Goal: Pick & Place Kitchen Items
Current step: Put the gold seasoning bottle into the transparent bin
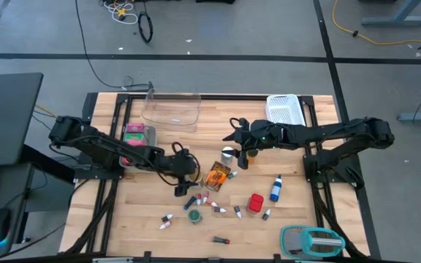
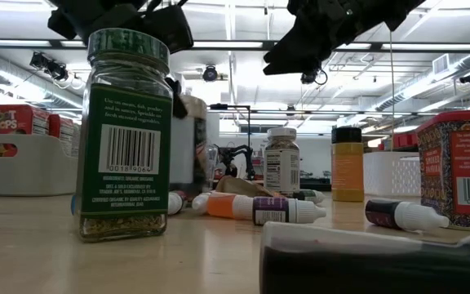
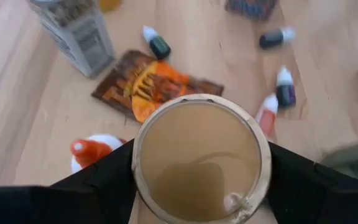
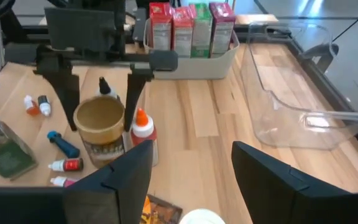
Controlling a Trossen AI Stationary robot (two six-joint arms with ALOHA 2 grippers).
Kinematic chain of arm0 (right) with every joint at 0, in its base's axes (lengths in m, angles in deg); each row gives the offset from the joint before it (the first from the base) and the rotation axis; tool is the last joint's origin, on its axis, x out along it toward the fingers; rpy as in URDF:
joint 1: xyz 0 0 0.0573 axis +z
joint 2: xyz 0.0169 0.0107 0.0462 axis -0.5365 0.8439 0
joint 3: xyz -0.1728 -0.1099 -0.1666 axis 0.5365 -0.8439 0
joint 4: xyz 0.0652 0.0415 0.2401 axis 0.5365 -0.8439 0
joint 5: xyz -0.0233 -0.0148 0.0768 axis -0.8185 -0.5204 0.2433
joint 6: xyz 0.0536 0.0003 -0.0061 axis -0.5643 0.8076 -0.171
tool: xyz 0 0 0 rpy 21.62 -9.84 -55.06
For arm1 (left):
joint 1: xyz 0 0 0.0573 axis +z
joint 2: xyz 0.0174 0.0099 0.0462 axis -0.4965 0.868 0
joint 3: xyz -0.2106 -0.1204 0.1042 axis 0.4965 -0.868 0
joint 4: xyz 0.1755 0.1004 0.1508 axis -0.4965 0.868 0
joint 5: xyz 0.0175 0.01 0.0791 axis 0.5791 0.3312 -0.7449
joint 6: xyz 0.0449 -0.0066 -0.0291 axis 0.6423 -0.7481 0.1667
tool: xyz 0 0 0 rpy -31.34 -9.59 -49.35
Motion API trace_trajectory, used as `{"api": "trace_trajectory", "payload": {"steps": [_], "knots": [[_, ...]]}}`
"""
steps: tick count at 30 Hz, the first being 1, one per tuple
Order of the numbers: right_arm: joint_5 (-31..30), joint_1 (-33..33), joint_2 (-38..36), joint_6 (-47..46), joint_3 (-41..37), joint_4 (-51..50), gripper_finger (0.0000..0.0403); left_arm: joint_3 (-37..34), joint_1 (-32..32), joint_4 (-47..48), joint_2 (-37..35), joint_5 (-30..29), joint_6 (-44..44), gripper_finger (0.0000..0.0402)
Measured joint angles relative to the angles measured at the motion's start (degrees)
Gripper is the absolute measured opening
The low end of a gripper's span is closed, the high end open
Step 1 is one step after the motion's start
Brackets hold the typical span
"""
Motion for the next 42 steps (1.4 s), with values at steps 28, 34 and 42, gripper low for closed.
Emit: {"api": "trace_trajectory", "payload": {"steps": [28,34,42], "knots": [[0.0,0.0,-0.04,0.6,0.0,0.52,0.023,14.7,26.04,16.13,-11.67,-17.56,1.36,0.0288],[-0.02,0.0,-0.04,0.68,0.0,0.58,0.023,11.84,35.31,10.95,-6.88,-15.47,2.82,0.0288],[-0.02,0.0,-0.04,0.92,0.0,0.66,0.023,11.13,42.68,4.1,3.32,-10.45,4.61,0.0288]]}}
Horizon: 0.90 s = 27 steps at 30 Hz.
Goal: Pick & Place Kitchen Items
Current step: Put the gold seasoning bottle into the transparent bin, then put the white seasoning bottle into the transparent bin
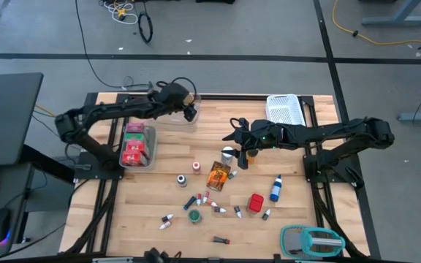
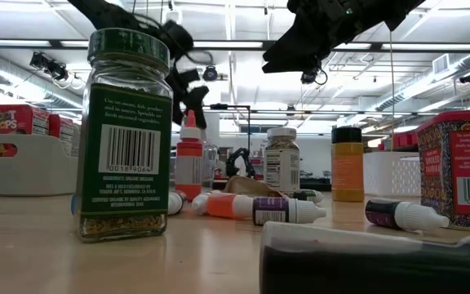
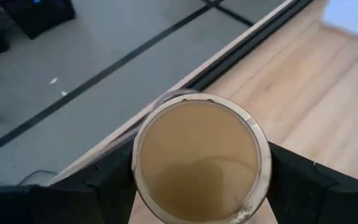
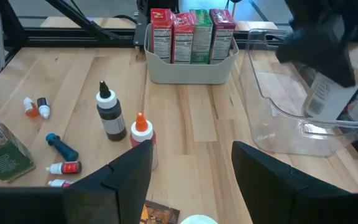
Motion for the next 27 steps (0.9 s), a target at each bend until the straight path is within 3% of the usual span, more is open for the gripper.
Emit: {"api": "trace_trajectory", "payload": {"steps": [10,15,20,27], "knots": [[0.0,0.0,0.0,-0.02,0.04,0.26,0.023,-0.03,4.6,-5.78,9.07,5.88,-0.02,0.0291],[0.0,0.0,0.0,-0.13,0.04,0.26,0.023,0.02,4.52,-6.78,9.74,7.13,3.9,0.0314],[-0.04,0.0,0.0,-0.33,0.04,0.26,0.023,0.4,4.21,-6.09,9.63,3.32,7.3,0.0335],[-6.64,0.31,0.22,2.11,0.04,0.15,0.023,2.66,2.88,-3.58,6.68,4.37,7.91,0.0337]]}}
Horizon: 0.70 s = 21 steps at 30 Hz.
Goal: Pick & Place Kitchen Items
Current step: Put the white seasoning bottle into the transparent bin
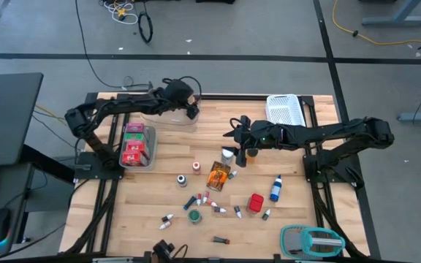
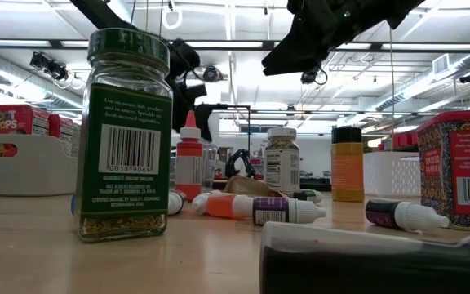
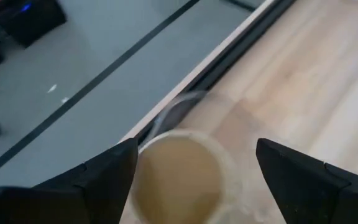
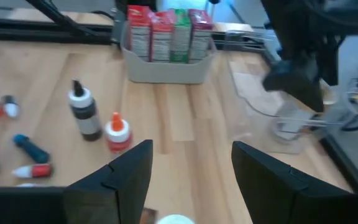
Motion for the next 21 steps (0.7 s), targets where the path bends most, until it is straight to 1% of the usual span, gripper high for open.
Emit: {"api": "trace_trajectory", "payload": {"steps": [3,8,12,14,17,21], "knots": [[-1.29,-0.02,0.02,0.11,0.0,0.11,0.023,0.39,-1.31,0.77,-3.49,2.93,0.04,0.0333],[-0.75,-0.02,0.07,-0.89,0.0,0.01,0.023,0.4,-4.66,2.47,-11.38,7.95,-0.49,0.0326],[-0.75,-0.02,0.07,-0.91,0.0,-0.39,0.023,0.42,-8.86,3.42,-17.39,10.8,-1.38,0.0321],[-0.7,0.0,0.07,-0.97,0.0,-0.39,0.023,0.42,-11.39,4.36,-19.88,11.25,-1.68,0.032],[-0.63,0.01,0.07,-3.0,0.0,-1.15,0.023,0.47,-15.72,7.09,-22.35,11.32,-3.3,0.032],[0.83,0.0,0.07,-4.01,0.0,-4.18,0.023,0.45,-22.67,9.65,-22.64,13.42,-3.53,0.032]]}}
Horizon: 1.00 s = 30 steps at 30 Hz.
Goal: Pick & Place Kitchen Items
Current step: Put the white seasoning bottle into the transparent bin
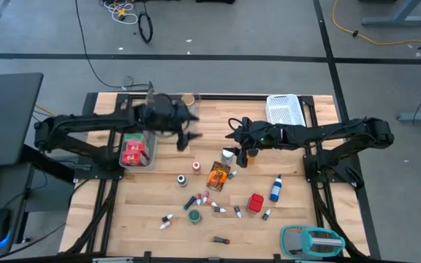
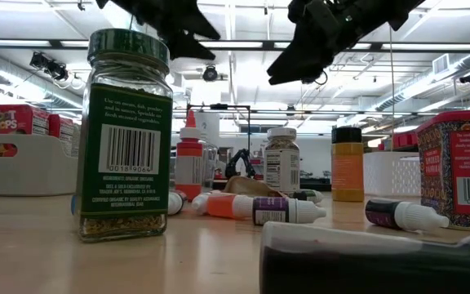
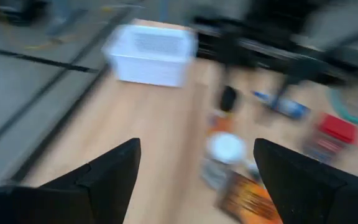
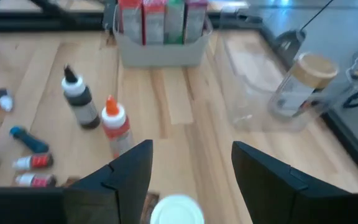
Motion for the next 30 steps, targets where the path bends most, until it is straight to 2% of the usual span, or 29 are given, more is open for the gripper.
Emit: {"api": "trace_trajectory", "payload": {"steps": [3,6,12,18,24,30], "knots": [[0.87,0.0,0.03,0.0,0.0,-2.28,0.023,0.02,-5.31,-1.07,1.77,0.04,0.76,0.032],[0.93,0.02,0.04,-0.6,0.0,-3.18,0.023,-0.04,-9.45,-2.61,4.81,-2.84,2.16,0.032],[1.48,0.07,0.04,-1.66,0.0,-7.73,0.023,-0.04,-13.56,-8.54,10.73,-6.98,3.24,0.032],[1.35,0.07,0.04,-2.97,0.0,-10.87,0.023,-0.04,-13.72,-16.13,16.58,-12.45,0.19,0.032],[1.34,0.07,0.04,-4.23,0.0,-16.12,0.023,-0.07,-12.37,-24.97,24.65,-13.13,-1.08,0.032],[1.32,0.07,0.04,-5.2,0.0,-22.76,0.023,-0.04,-10.06,-29.9,30.3,-13.14,-3.36,0.032]]}}
